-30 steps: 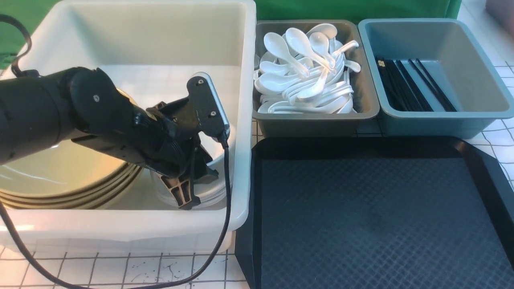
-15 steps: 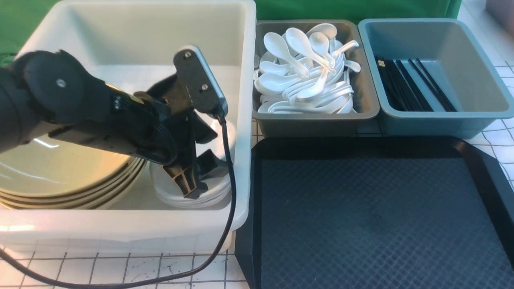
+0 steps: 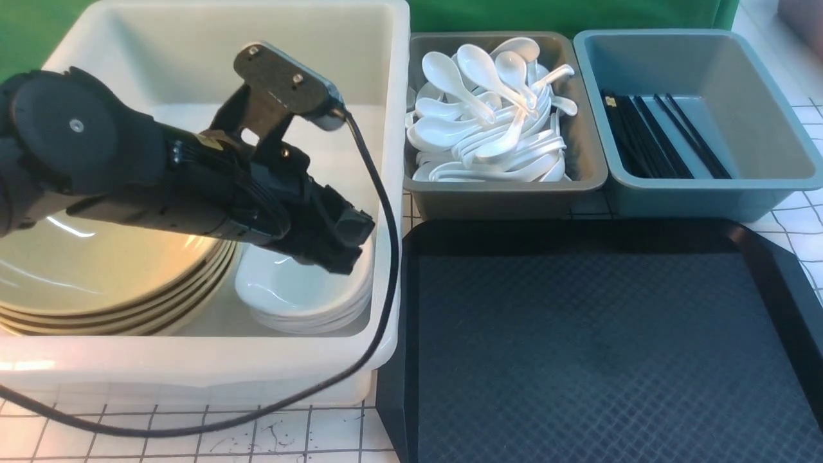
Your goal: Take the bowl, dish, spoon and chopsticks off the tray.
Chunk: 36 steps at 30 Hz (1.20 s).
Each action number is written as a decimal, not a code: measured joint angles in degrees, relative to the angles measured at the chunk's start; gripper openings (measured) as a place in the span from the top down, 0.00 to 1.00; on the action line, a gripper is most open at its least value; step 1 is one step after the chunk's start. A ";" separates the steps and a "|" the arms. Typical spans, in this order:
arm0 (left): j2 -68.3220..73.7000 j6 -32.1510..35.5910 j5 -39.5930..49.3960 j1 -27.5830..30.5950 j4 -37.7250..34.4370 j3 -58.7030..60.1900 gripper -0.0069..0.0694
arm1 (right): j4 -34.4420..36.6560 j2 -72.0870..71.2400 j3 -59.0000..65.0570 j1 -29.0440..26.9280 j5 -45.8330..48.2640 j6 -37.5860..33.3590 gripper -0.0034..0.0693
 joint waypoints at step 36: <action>-71.12 -31.69 -9.01 0.00 -4.90 35.75 0.91 | 0.00 0.12 10.43 0.00 15.47 8.74 0.81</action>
